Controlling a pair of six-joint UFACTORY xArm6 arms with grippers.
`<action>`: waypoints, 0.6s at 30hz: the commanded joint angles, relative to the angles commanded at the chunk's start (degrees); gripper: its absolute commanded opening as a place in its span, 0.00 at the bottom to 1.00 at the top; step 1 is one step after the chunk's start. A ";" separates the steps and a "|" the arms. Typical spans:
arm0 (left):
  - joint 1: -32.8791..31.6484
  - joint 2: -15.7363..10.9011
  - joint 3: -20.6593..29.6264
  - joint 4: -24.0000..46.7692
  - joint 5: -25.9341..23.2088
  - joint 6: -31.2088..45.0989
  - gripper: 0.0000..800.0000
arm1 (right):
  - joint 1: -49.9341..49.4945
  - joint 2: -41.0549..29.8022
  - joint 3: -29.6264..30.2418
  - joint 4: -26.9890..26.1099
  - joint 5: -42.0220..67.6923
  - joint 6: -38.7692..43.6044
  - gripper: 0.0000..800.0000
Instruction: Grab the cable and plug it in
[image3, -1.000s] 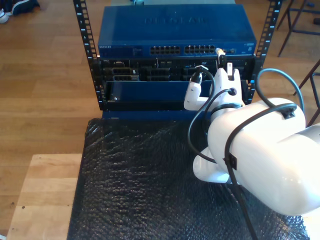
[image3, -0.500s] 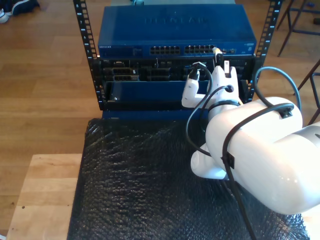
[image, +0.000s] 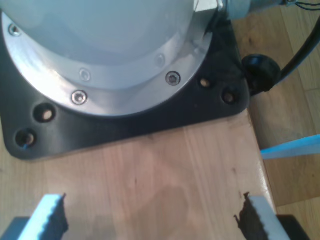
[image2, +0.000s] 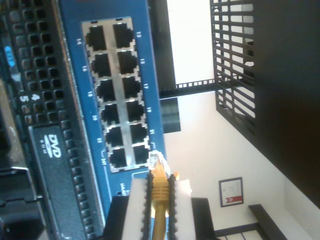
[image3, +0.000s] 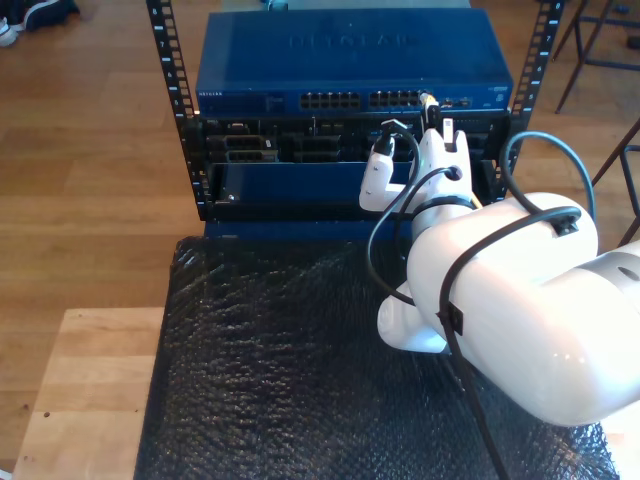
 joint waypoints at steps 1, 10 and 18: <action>0.00 0.00 0.09 0.00 0.00 0.00 1.00 | 0.00 0.00 0.00 0.00 0.09 0.00 0.00; 0.00 0.00 0.00 0.00 0.00 0.00 1.00 | -0.09 0.53 -0.70 0.62 0.00 -0.09 0.00; 0.00 0.00 0.00 0.00 0.00 0.00 1.00 | 0.00 0.53 -0.62 1.49 -0.18 -1.23 0.00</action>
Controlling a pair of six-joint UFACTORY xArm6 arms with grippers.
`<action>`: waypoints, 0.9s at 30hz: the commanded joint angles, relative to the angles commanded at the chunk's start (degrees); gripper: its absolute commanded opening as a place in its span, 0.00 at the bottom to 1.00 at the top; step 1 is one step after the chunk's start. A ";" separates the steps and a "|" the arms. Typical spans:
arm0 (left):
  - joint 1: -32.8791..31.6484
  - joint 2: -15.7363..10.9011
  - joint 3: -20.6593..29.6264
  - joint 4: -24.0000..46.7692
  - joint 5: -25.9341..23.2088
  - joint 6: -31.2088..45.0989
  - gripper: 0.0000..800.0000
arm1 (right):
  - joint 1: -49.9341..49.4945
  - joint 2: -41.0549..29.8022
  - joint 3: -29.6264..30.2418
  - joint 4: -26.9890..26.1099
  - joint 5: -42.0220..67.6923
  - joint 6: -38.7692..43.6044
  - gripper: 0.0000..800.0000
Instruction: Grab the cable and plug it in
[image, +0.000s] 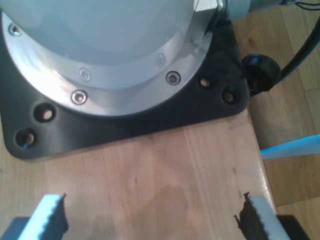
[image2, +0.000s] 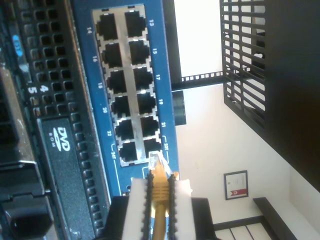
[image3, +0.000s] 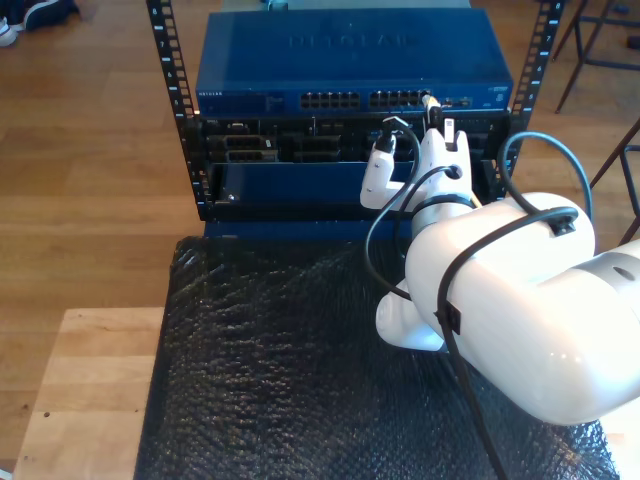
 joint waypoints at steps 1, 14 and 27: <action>0.00 0.00 0.00 0.00 0.00 0.00 1.00 | 0.00 0.00 0.00 0.00 -0.09 -0.53 0.00; 0.00 0.00 0.00 0.00 0.00 0.00 1.00 | 1.14 0.00 -0.35 2.81 -0.18 -3.87 0.00; 0.00 0.00 0.00 0.00 0.00 0.00 1.00 | 1.14 0.53 -1.58 2.81 0.09 -3.78 0.00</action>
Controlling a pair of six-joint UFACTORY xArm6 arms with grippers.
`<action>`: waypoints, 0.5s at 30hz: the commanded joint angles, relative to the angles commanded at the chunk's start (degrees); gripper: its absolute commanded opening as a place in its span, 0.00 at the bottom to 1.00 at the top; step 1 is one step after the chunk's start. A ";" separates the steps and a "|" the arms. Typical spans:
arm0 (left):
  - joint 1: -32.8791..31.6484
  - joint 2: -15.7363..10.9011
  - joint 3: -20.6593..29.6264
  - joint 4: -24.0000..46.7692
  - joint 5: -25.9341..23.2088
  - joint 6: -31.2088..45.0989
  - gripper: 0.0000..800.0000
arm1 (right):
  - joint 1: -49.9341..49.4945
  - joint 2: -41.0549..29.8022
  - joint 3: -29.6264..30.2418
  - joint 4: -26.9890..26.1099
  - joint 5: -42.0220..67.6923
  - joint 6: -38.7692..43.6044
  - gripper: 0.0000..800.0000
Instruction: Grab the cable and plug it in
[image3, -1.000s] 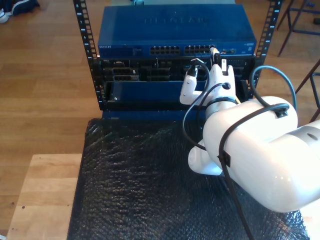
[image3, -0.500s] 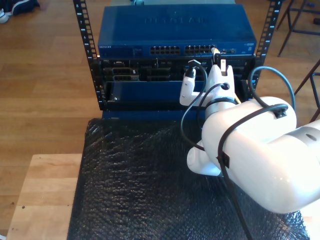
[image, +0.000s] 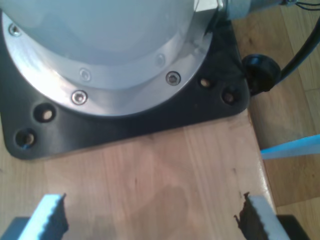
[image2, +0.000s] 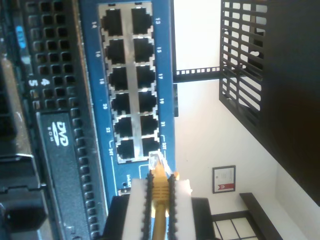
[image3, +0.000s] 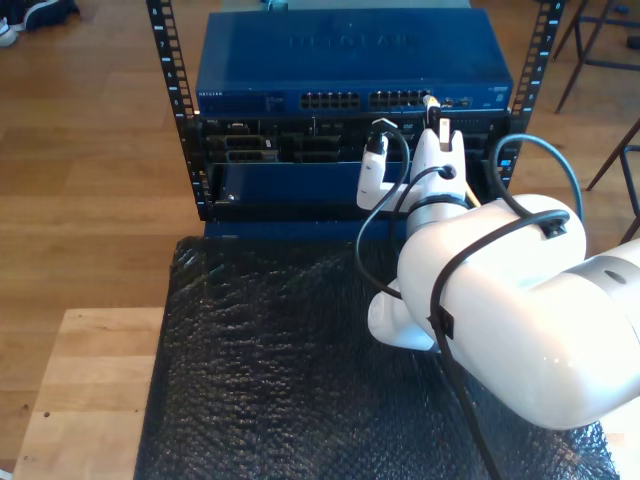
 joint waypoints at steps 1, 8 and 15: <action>0.00 0.00 0.00 0.00 0.00 0.00 1.00 | 0.00 0.09 -0.18 0.00 0.00 0.00 0.00; 0.00 0.00 0.00 0.00 0.00 0.00 1.00 | 0.00 0.70 -1.05 0.00 0.00 0.00 0.00; 0.00 0.00 0.00 0.00 0.00 0.00 1.00 | 0.00 1.41 -1.76 0.00 0.09 0.09 0.00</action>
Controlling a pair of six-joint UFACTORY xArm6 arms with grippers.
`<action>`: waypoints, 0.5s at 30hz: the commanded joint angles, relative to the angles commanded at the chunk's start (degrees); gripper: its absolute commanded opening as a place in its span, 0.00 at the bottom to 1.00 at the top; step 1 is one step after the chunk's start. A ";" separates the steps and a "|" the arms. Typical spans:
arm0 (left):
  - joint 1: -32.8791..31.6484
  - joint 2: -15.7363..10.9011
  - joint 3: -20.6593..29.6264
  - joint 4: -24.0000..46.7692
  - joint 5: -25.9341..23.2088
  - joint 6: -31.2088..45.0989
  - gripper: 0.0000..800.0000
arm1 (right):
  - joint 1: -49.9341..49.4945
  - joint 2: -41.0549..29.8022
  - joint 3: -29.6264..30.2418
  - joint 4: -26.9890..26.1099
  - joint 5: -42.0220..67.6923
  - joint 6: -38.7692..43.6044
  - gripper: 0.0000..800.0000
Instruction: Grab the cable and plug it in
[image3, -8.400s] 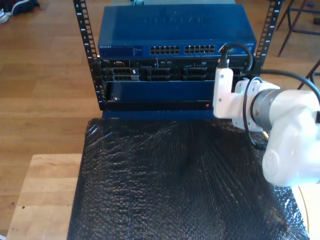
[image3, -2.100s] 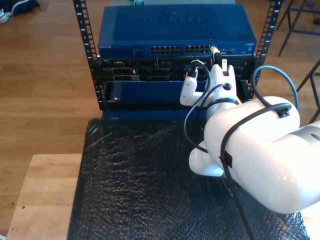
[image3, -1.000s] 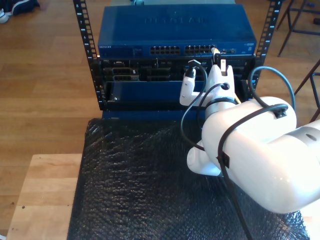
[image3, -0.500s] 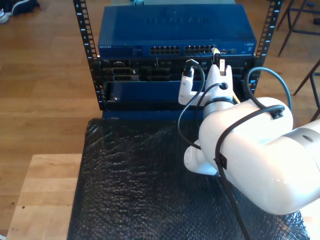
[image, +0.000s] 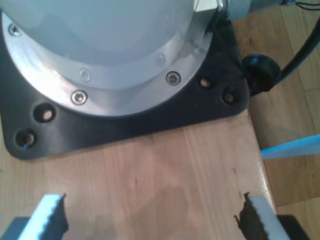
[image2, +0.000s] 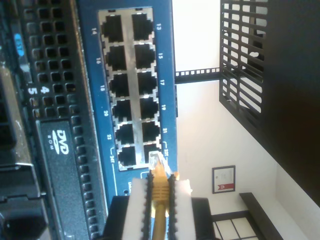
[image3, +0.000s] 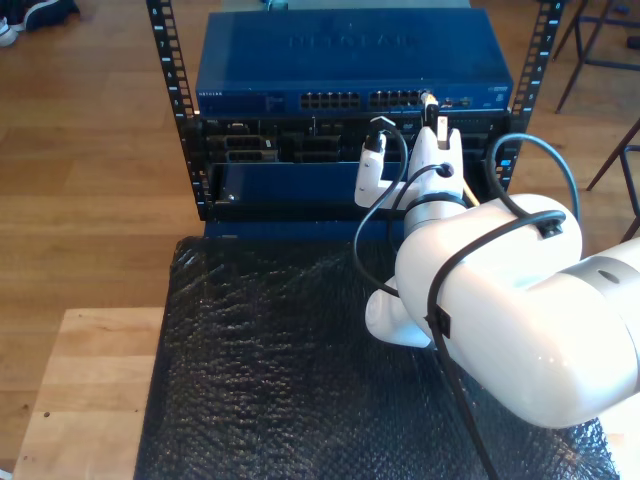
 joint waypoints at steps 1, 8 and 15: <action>0.00 0.00 0.00 0.00 0.00 0.00 1.00 | 0.00 0.18 -0.26 0.00 0.00 0.00 0.00; 0.00 0.00 0.00 0.00 0.00 0.00 1.00 | 0.00 1.23 -2.29 -0.09 0.00 0.00 0.00; 0.00 0.00 0.00 0.00 0.00 0.00 1.00 | 0.00 1.67 -2.55 -0.09 0.09 0.00 0.00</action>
